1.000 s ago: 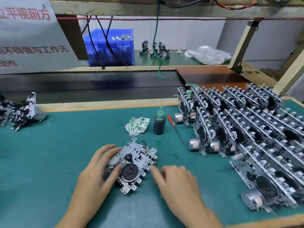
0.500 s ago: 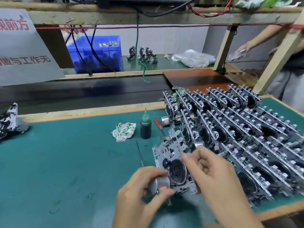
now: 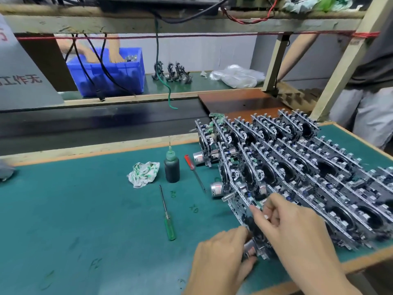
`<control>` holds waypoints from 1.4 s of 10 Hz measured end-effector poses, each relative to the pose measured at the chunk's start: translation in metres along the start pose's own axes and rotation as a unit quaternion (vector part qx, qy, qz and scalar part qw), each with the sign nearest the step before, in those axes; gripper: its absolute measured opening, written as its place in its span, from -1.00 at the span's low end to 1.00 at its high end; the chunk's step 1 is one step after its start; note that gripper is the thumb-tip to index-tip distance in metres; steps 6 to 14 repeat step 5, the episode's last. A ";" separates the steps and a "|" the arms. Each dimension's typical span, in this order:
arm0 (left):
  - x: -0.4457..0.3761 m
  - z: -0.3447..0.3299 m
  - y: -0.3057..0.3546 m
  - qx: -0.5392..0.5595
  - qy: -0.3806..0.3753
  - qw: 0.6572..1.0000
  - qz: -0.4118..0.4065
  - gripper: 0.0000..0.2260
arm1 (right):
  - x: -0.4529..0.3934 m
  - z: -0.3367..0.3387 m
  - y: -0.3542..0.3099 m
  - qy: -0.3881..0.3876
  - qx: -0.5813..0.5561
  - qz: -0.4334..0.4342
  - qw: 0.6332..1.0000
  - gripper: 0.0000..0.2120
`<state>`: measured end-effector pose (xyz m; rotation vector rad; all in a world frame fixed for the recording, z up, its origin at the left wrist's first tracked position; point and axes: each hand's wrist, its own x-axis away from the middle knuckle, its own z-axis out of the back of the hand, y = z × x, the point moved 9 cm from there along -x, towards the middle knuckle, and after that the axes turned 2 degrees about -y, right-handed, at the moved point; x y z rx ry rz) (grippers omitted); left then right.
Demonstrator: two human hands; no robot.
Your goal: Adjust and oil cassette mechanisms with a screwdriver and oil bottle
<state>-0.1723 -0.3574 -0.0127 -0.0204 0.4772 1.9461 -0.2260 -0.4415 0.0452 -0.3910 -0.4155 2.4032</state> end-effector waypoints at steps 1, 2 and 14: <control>0.003 0.001 -0.001 0.019 -0.050 0.998 0.022 -0.49 | 0.000 0.002 0.005 0.000 0.057 -0.013 0.998 -0.62; 0.007 -0.008 -0.008 0.118 -0.065 0.990 0.044 -0.49 | -0.002 0.009 0.003 0.002 0.082 -0.012 0.997 -0.58; 0.017 0.021 -0.042 0.358 0.033 0.926 0.113 -0.81 | -0.007 0.016 -0.006 0.009 0.029 0.015 0.999 -0.80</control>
